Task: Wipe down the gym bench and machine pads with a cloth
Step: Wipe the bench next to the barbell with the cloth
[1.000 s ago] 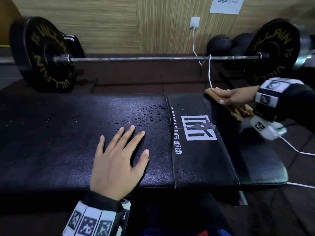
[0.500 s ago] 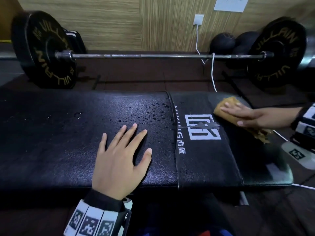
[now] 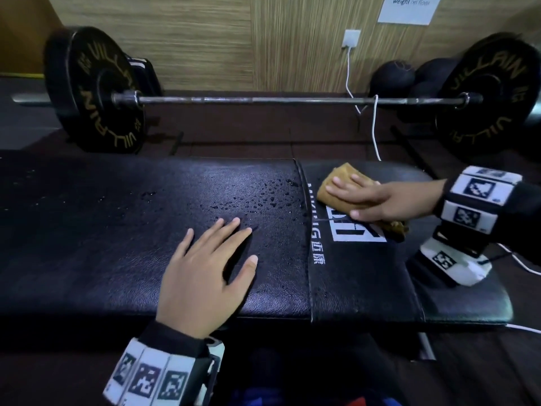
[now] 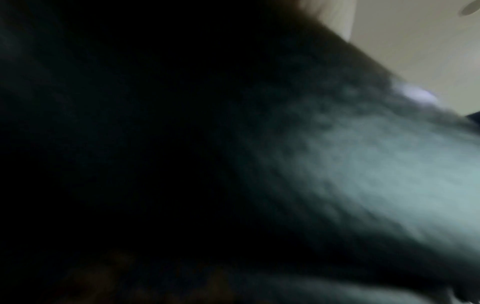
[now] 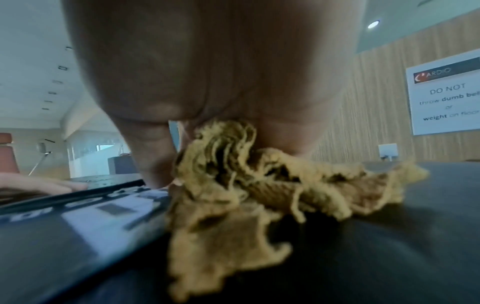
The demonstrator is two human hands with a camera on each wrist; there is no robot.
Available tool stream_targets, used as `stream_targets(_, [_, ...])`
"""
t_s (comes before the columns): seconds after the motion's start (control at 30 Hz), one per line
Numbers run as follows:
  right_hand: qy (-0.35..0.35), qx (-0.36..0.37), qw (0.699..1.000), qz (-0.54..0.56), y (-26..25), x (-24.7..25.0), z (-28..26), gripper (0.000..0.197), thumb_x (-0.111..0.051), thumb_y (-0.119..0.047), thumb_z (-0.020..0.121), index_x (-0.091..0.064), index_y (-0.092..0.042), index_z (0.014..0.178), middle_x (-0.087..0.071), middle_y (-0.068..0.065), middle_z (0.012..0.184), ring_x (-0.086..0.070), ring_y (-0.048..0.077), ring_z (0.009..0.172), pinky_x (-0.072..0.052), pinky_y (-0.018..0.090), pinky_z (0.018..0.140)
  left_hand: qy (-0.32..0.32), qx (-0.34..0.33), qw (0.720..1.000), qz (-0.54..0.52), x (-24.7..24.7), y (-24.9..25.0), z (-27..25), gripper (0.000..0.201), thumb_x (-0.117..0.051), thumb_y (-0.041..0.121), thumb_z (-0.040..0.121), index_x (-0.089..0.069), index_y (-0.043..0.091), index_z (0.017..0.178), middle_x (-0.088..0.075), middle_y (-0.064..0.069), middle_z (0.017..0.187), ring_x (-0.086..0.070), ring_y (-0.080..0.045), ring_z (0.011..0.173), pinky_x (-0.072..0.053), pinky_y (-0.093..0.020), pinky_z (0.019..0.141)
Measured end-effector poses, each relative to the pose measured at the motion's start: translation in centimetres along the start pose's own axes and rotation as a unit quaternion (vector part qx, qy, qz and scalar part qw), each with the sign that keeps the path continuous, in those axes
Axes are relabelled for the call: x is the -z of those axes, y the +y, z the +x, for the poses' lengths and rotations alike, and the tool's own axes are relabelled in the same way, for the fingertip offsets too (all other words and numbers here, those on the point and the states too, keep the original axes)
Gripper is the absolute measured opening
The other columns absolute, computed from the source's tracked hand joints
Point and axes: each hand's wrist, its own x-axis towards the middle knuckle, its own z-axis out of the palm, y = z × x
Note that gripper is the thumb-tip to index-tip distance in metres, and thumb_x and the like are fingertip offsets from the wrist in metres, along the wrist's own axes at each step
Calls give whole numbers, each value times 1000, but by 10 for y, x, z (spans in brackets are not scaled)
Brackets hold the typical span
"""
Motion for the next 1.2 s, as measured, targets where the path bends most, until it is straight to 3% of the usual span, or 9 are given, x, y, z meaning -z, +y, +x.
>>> stream_targets(0.1, [-6,3,1000,3,16,-7,-17,63,-44,-27,98,0,-52,135,23,-17,150,26,8,138,12,35,115,-28,9,999,19,13,-20,-2,55,-34,64,85,-53,41,130,-41,17,145,-34,-5,137,-23,-35,115])
stream_targets(0.23, [22,-61,997,35,34,7,-15,63,-44,-30,97,1,-52,135,27,-5,153,19,10,141,7,32,117,-53,60,995,51,25,-37,-9,59,-25,71,83,-41,50,136,-29,26,149,-19,-1,142,-12,-50,116])
stream_targets(0.33, [38,-112,992,37,35,21,7,61,-39,-32,100,7,-50,136,23,1,155,19,16,142,7,39,118,-47,62,995,59,25,-33,-11,57,-29,64,85,-47,43,135,-36,18,148,-25,-7,141,-17,-55,114])
stream_targets(0.43, [53,-153,987,20,28,36,34,59,-33,-33,101,4,-38,147,12,8,158,12,22,145,4,41,117,-27,65,996,55,22,-33,-10,54,-34,60,84,-53,40,131,-43,16,144,-32,-10,139,-20,-55,113])
stream_targets(0.53, [62,-146,987,24,11,50,57,56,-31,-24,103,-3,-21,151,-10,7,158,-10,20,145,-7,33,117,-10,62,997,51,20,-36,-9,51,-39,59,83,-55,42,128,-45,18,142,-35,-8,137,-22,-53,112])
stream_targets(0.7, [25,-136,990,30,-34,70,97,45,-32,-19,103,-22,-19,148,-36,10,147,-37,27,131,-26,36,111,10,64,997,38,18,-37,-8,48,-46,57,81,-57,42,125,-48,20,139,-38,-7,135,-22,-51,113])
stream_targets(0.87, [-15,-84,996,-16,-86,71,135,52,-29,-24,104,-7,-27,151,-23,8,154,-28,26,138,-18,39,115,14,66,997,25,17,-39,-8,47,-47,57,81,-57,42,124,-46,22,140,-36,-5,136,-22,-51,113])
stream_targets(0.97, [-15,-60,997,-47,-85,68,139,55,-29,-30,103,1,-36,149,-14,3,157,-21,24,141,-12,39,117,21,67,997,17,16,-41,-8,46,-46,57,82,-58,42,124,-46,23,139,-36,-4,136,-22,-50,113])
stream_targets(1.2, [-32,-57,998,24,-56,73,110,55,-34,-22,102,-9,-37,148,-11,-4,158,-14,17,143,-8,42,118,40,71,997,11,14,-42,-8,46,-49,55,80,-60,39,122,-50,21,137,-40,-6,134,-22,-49,113])
